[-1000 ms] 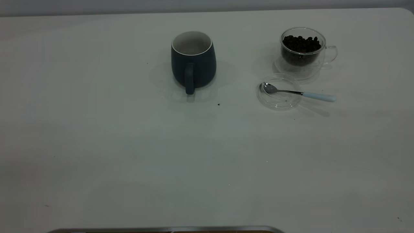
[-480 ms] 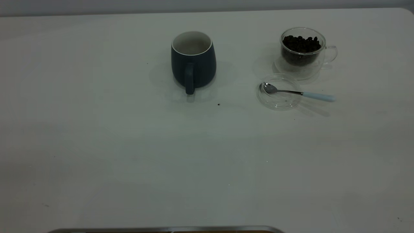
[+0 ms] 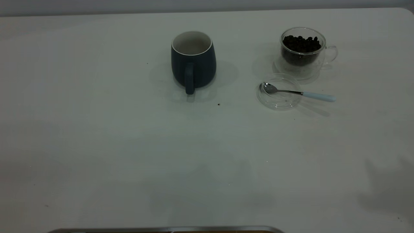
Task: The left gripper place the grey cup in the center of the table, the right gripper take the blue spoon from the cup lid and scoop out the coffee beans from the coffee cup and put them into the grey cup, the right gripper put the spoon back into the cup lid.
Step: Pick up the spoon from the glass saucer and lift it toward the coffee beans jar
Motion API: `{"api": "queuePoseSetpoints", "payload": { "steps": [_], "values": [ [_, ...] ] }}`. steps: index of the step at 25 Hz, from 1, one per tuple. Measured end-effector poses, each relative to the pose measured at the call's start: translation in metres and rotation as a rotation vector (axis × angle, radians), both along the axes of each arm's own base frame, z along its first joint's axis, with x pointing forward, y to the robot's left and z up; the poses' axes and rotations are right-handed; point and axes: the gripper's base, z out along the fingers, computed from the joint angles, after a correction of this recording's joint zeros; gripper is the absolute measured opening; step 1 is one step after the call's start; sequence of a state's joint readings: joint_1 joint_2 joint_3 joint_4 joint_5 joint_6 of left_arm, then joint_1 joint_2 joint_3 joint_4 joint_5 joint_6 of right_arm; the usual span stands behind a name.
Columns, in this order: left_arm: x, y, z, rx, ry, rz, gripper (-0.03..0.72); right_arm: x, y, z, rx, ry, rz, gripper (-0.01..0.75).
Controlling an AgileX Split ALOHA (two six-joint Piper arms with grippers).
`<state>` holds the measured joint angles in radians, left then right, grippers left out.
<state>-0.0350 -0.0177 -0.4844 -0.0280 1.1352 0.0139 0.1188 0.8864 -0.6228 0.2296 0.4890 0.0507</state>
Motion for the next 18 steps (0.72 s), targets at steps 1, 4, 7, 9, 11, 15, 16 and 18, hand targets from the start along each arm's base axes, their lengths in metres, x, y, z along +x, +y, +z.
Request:
{"api": "queuePoseSetpoints", "payload": {
  "steps": [1,4,7,9,11,15,16,18],
  "values": [
    [0.000,0.000,0.000,0.000,0.000,0.000,0.495,0.013,0.003,-0.009,0.021,0.029,-0.005,0.598],
    [0.000,0.000,0.000,-0.001,0.000,0.000,0.495,0.044,0.009,-0.036,0.118,0.113,-0.063,0.598],
    [0.000,0.000,0.000,-0.001,0.000,0.000,0.495,0.065,0.011,-0.064,0.155,0.191,-0.114,0.598],
    [0.000,0.000,0.000,-0.001,0.000,0.000,0.495,0.074,0.012,-0.081,0.164,0.246,-0.134,0.598],
    [0.000,0.000,0.000,-0.001,0.000,0.000,0.495,0.081,0.013,-0.094,0.174,0.285,-0.152,0.598],
    [0.000,0.000,0.000,-0.001,0.000,0.000,0.495,0.096,0.012,-0.114,0.175,0.343,-0.175,0.598],
    [0.000,0.000,0.000,-0.001,0.000,0.000,0.495,0.101,0.009,-0.118,0.180,0.361,-0.187,0.598],
    [0.000,0.000,0.000,-0.001,0.000,0.000,0.495,0.115,0.001,-0.123,0.201,0.390,-0.208,0.598]
  ]
}}
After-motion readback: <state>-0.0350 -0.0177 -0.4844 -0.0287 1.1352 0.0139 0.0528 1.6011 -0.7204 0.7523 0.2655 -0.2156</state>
